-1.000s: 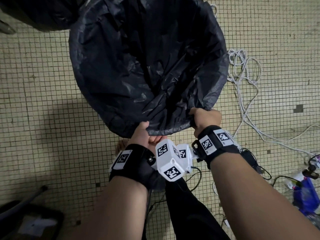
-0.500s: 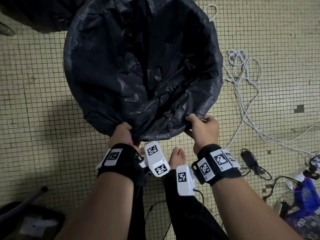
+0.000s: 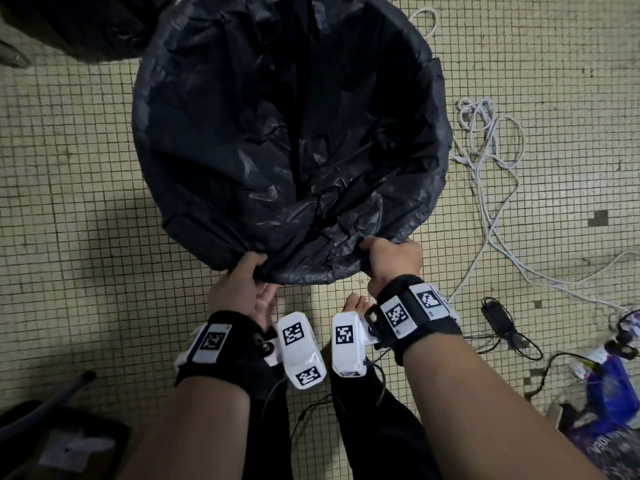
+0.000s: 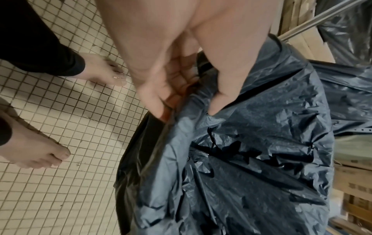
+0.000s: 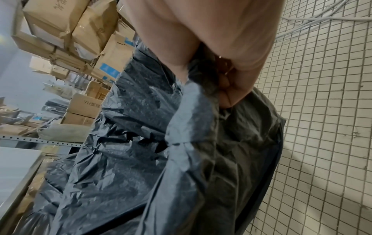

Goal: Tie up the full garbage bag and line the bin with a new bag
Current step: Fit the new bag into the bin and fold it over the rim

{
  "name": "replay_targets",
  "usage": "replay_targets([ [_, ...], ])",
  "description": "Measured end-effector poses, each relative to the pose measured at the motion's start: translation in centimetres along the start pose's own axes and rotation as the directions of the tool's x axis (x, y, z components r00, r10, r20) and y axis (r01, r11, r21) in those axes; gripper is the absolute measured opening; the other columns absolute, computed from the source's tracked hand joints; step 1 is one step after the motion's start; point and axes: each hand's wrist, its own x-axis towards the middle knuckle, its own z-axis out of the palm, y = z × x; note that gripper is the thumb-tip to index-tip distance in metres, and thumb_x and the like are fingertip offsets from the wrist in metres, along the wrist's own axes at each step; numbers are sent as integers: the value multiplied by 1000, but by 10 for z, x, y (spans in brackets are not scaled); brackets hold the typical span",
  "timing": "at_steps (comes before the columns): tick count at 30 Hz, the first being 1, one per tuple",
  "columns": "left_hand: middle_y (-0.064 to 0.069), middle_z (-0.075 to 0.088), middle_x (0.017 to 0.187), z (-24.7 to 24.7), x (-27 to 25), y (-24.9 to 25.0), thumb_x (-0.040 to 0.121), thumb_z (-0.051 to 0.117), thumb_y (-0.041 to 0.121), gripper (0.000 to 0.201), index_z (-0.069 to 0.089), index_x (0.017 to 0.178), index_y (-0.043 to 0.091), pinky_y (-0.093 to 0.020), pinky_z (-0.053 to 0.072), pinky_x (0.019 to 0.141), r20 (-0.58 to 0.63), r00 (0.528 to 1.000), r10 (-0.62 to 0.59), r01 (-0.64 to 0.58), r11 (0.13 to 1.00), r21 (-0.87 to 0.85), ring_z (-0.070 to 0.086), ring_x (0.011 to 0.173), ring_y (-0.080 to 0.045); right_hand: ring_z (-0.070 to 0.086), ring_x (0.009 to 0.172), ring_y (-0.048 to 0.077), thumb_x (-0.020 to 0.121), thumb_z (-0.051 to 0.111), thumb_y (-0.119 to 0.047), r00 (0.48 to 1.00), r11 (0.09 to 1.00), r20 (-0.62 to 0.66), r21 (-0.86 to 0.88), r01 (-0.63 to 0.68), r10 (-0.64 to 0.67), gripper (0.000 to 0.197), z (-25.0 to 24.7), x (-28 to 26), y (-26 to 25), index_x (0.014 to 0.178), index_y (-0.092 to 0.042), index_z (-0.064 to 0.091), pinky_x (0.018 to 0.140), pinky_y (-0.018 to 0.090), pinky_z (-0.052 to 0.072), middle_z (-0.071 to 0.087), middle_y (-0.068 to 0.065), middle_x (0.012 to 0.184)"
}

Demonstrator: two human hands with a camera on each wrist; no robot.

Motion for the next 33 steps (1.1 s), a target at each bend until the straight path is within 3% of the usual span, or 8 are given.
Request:
replay_targets([
  [6,-14,62,87,-3,10,6,77,77,11,30,61,102,4,-31,47,60,9,1000,17,-17,1000,-12,52,51,-20,76,76,27,65,91,-6,992,987,122,154,-49,30,32,-5,-9,-4,88,-4,69,67,39,63,77,12,84],
  [10,-24,67,101,-10,13,15,71,83,25,51,66,113,1,-39,51,74,56,998,-11,7,997,76,62,70,-32,76,89,24,73,87,-13,957,964,279,221,-150,86,43,-17,-12,-6,108,-4,64,74,38,60,77,11,97],
  [14,-12,74,109,-12,19,24,69,87,24,48,70,110,6,-36,56,81,79,996,39,-39,999,-2,72,93,-25,73,86,23,74,81,2,985,935,170,347,-80,21,48,-24,-10,-8,111,-12,53,74,33,59,75,13,95],
  [17,-12,74,113,-15,23,31,67,90,32,59,67,115,4,-40,56,96,123,989,85,-89,996,29,70,110,-28,69,75,23,73,73,10,990,952,104,299,62,-97,39,-20,-11,-8,93,-14,50,71,35,62,69,18,90],
  [23,-5,77,93,-21,7,17,57,95,48,74,68,113,7,-35,60,78,197,980,34,-44,998,47,74,71,-16,70,74,28,70,74,1,991,991,55,65,120,-123,19,-9,1,-9,85,1,61,68,39,64,73,16,83],
  [27,-11,73,102,-11,-8,-3,85,77,9,19,68,101,7,-45,57,95,209,977,34,-37,999,10,69,102,-17,70,68,25,69,71,11,989,992,148,126,2,-20,21,-10,10,-13,78,-7,61,63,36,61,72,9,72],
  [30,-6,71,76,-2,-8,-7,88,70,3,11,65,82,9,-36,55,92,184,981,57,-65,997,37,69,71,-11,68,74,23,69,69,13,962,976,256,168,-139,93,34,-14,16,-16,90,-11,58,60,33,56,71,7,73],
  [33,6,43,42,0,-2,-4,89,68,7,35,48,62,14,-24,39,60,215,976,33,-54,995,89,40,39,-11,69,78,23,68,78,2,896,954,390,119,-276,211,55,-14,15,-19,117,-14,59,68,33,50,73,8,89],
])
